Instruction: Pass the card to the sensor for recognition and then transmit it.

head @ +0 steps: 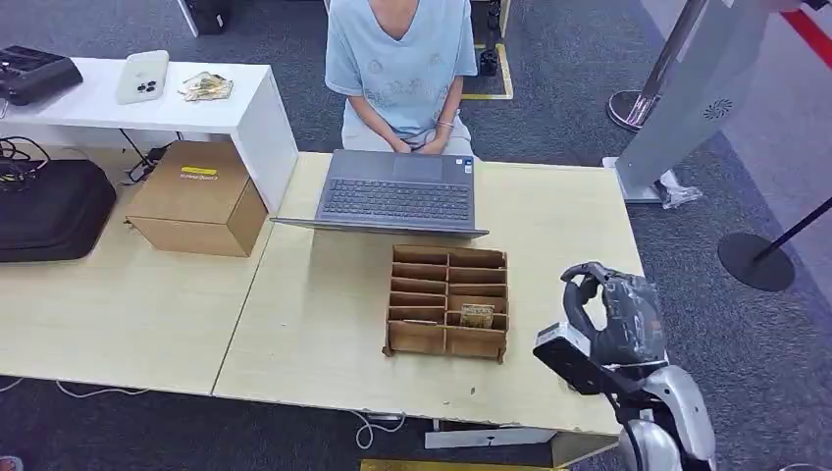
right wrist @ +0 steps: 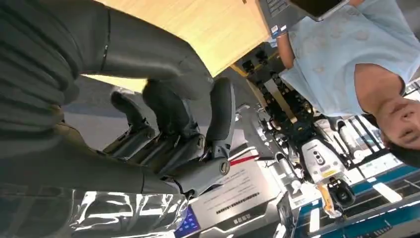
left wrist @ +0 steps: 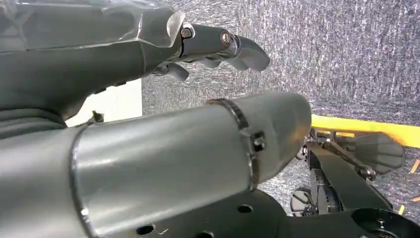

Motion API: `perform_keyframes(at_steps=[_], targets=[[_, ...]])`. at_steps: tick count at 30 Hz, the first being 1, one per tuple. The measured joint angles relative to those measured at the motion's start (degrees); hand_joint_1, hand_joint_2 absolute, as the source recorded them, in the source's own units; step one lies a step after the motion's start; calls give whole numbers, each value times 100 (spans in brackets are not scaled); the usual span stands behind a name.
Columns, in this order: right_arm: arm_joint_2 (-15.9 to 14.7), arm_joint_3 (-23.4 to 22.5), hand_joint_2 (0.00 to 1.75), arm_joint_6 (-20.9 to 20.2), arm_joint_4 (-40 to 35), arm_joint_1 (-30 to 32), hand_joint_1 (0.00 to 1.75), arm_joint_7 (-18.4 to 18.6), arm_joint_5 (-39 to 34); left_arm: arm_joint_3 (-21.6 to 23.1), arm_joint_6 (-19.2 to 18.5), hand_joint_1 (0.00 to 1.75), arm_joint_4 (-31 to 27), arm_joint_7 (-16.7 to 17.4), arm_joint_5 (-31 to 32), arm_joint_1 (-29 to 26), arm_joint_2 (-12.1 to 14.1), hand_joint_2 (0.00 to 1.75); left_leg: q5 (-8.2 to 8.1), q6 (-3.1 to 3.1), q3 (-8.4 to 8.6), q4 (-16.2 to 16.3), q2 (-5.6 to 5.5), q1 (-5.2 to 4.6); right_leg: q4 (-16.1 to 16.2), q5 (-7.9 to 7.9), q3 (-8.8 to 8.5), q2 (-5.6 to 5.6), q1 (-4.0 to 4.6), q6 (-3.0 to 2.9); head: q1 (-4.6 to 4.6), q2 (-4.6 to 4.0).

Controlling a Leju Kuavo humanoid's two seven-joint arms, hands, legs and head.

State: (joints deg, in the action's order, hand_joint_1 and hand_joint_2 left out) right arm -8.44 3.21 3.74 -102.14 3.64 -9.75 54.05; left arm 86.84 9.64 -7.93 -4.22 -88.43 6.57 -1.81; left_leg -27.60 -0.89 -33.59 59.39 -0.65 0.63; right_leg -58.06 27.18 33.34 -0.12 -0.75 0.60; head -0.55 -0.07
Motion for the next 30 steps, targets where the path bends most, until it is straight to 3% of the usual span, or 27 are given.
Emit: perform_keyframes(at_steps=[15,30], targets=[[-70,42,175,-116,-20,160,0,133,13,0,-22,0,0,2,66,-1,-11,0,-2,-2,0,-1,0,0,0,1,1,0,0,0,0,0],[-68,767,175,-387,645,-306,0,-52,-236,2,4,0,0,13,81,2,-20,0,-2,-2,-1,-1,0,0,0,1,0,0,0,0,0,0]])
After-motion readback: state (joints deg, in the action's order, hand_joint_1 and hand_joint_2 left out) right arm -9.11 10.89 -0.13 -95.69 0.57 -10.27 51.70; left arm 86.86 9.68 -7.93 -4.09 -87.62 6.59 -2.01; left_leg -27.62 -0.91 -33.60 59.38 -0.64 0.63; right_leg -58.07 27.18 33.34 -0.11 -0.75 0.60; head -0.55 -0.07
